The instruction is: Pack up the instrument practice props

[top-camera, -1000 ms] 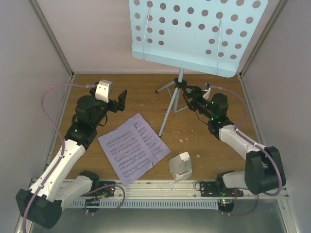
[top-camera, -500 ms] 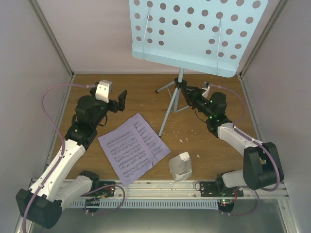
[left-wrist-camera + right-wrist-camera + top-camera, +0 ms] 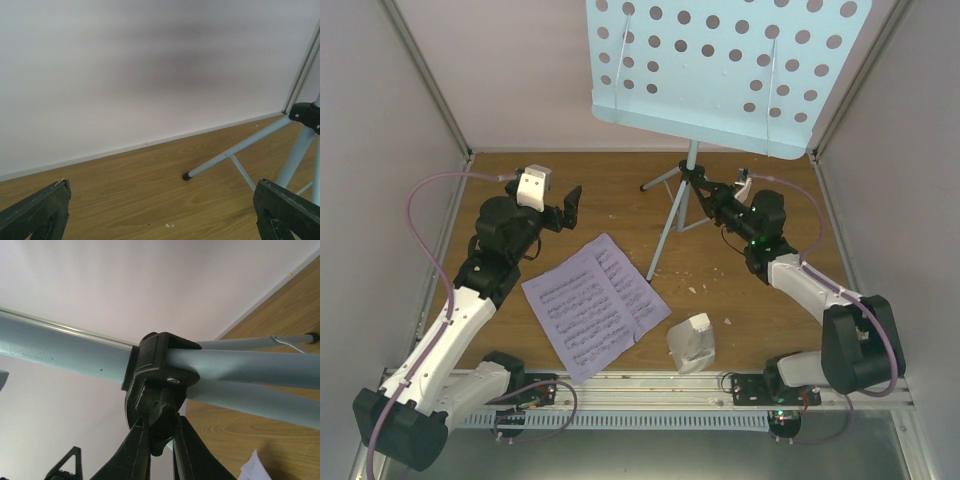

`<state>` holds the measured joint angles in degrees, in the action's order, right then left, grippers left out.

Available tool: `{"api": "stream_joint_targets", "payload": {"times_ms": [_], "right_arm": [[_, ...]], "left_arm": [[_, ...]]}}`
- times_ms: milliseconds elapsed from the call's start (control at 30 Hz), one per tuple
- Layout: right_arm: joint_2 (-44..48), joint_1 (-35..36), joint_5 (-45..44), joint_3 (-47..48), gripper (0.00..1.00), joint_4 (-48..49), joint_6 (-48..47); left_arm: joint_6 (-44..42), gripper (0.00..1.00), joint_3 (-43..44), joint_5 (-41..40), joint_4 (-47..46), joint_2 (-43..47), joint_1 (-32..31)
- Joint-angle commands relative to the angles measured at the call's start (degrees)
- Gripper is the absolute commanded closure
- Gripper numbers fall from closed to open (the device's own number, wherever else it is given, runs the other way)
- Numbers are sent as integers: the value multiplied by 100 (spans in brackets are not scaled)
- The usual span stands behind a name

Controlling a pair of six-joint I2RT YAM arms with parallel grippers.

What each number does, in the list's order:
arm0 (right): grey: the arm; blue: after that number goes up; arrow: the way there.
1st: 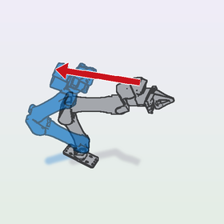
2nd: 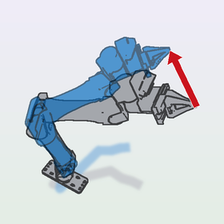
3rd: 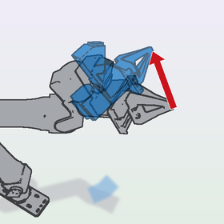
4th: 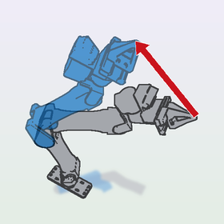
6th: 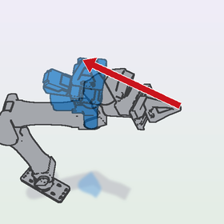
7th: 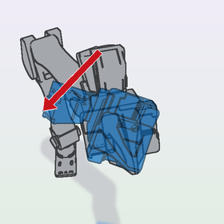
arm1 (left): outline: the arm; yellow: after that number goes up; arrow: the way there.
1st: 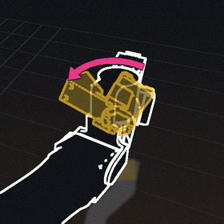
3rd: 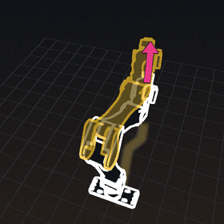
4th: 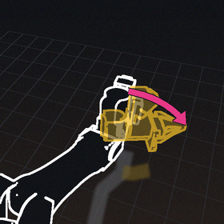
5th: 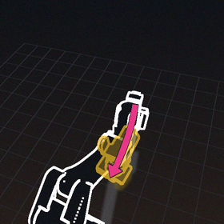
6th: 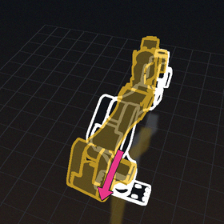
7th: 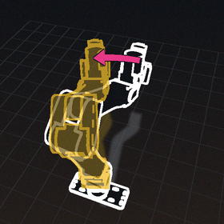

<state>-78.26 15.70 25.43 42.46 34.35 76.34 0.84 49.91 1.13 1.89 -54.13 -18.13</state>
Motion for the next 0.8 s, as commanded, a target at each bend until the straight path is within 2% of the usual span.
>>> {"api": "stream_joint_targets", "payload": {"times_ms": [0,200,333,500,767], "right_arm": [[201,-15,-405,192,100,-355,-743],[302,124,-932,597,100,-1184,-2357],[258,240,-1063,681,100,-1186,-3616],[35,327,-985,889,100,-1424,-4752],[164,538,-1510,914,100,-1753,-6529]], "left_arm": [[-49,1,-60,-62,-312,-17,-13],[-49,1,-60,-61,-303,-36,-15],[-49,1,-60,-62,-303,-61,-12],[-49,1,-59,-61,-298,-86,-20],[-49,1,-56,-66,-295,-85,-17]]}}
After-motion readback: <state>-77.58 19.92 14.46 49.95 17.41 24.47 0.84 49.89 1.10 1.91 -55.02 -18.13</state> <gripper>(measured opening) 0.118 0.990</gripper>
